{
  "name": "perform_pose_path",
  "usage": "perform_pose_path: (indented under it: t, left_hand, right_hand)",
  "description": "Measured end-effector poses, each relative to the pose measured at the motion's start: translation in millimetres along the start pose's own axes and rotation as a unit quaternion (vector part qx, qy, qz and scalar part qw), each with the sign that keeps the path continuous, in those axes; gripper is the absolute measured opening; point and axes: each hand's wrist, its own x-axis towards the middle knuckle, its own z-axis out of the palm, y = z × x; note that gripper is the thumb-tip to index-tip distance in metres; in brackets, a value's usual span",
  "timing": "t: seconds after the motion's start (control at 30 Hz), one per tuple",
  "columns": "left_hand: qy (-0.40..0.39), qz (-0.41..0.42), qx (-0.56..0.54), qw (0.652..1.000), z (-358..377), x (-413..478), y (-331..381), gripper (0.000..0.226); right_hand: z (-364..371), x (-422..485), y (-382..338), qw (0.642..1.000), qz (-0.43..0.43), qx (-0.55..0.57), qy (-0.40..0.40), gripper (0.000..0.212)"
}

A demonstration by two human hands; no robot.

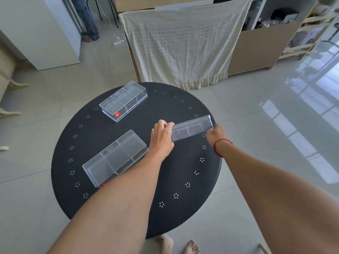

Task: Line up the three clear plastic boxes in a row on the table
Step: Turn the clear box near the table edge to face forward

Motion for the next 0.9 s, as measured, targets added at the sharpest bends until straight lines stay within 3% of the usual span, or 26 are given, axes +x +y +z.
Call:
perform_pose_path:
  t: [0.13,0.27,0.57,0.7,0.9]
  left_hand:
    - [-0.006,-0.012,0.002,1.000,8.7,-7.6,6.2,0.071]
    - [-0.016,-0.002,-0.049,0.999,11.0,-14.4,4.1,0.054]
    - [-0.062,-0.077,-0.119,0.988,27.5,-26.7,0.2,0.033]
    - [-0.076,-0.076,-0.128,0.986,32.0,-29.9,-2.2,0.033]
    - [-0.115,-0.067,-0.068,0.989,34.4,-25.6,0.5,0.043]
  right_hand:
    - [1.5,-4.2,-6.2,0.987,0.067,0.145,-0.026,0.061]
    - [3.8,-8.5,1.6,0.986,0.103,0.129,-0.037,0.074]
    - [20.3,-17.1,17.2,0.985,0.149,0.047,-0.070,0.067]
    - [27.9,-18.4,25.8,0.989,0.135,0.033,-0.056,0.069]
    - [26.4,-12.3,22.0,0.996,0.079,-0.032,-0.034,0.055]
